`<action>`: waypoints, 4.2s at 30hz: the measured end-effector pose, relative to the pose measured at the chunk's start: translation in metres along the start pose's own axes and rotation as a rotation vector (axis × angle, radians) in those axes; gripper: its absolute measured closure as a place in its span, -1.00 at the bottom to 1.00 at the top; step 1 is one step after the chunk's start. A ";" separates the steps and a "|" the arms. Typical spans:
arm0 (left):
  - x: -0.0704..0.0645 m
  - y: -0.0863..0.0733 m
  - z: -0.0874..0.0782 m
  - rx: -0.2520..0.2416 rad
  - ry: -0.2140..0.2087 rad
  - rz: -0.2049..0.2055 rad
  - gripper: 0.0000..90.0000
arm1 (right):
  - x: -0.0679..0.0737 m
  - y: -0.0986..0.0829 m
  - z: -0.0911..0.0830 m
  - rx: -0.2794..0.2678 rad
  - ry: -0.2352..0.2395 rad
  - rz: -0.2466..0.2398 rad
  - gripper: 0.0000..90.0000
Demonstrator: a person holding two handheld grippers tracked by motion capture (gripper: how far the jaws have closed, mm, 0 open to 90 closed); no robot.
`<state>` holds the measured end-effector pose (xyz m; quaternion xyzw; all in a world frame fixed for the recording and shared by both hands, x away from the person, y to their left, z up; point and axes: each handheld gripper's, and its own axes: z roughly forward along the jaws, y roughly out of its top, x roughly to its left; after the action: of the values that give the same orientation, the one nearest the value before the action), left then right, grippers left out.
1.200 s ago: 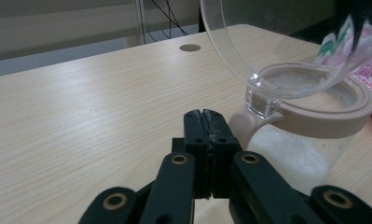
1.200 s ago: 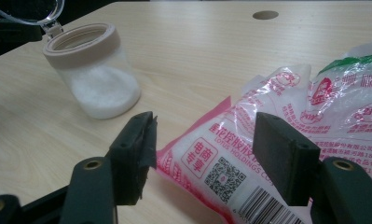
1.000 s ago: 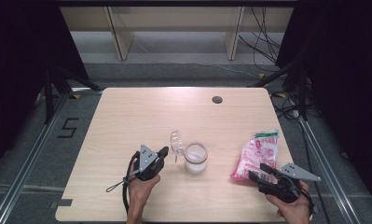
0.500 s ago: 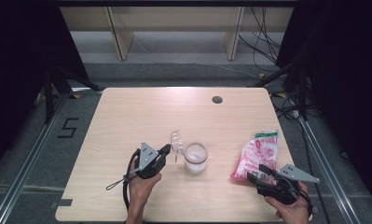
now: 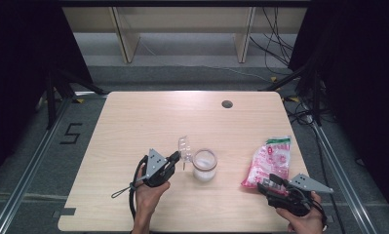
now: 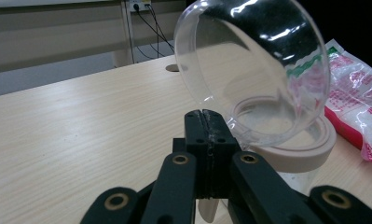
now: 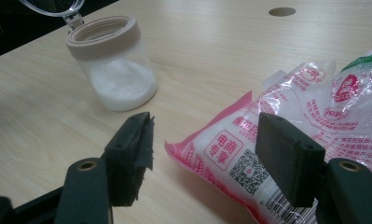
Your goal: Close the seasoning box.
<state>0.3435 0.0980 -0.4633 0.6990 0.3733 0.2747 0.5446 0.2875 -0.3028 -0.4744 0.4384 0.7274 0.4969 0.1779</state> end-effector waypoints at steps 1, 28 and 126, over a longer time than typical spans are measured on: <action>-0.001 0.001 0.000 0.001 -0.002 0.004 0.98 | 0.002 0.000 -0.001 0.006 -0.003 0.021 -0.18; -0.011 0.007 0.000 -0.018 -0.022 0.030 0.95 | 0.006 -0.002 -0.002 0.022 0.010 0.044 -0.18; -0.082 -0.047 -0.013 0.109 -0.257 0.040 -0.37 | 0.016 -0.015 0.000 0.115 0.089 -0.046 -0.26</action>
<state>0.2762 0.0438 -0.5041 0.7641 0.3009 0.1733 0.5436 0.2717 -0.2921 -0.4851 0.4088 0.7717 0.4691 0.1314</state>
